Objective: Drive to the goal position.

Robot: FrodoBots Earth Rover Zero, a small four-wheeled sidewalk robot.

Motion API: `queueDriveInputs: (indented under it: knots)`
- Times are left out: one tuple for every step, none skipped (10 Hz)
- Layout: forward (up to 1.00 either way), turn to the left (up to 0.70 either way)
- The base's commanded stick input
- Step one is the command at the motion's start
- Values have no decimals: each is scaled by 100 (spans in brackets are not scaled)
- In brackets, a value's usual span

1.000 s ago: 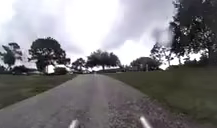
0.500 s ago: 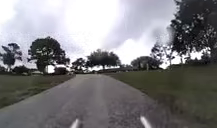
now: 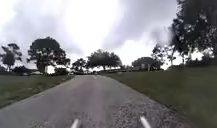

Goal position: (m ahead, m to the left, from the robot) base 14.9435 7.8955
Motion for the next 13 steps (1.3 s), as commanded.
queueDriveInputs:
  knots:
    - [70,0]
    - [70,0]
    - [70,0]
    - [70,0]
    - [70,0]
    - [70,0]
    - [70,0]
    - [70,0]
    - [70,0]
    - [70,0]
    - [70,0]
    - [70,0]
    - [70,0]
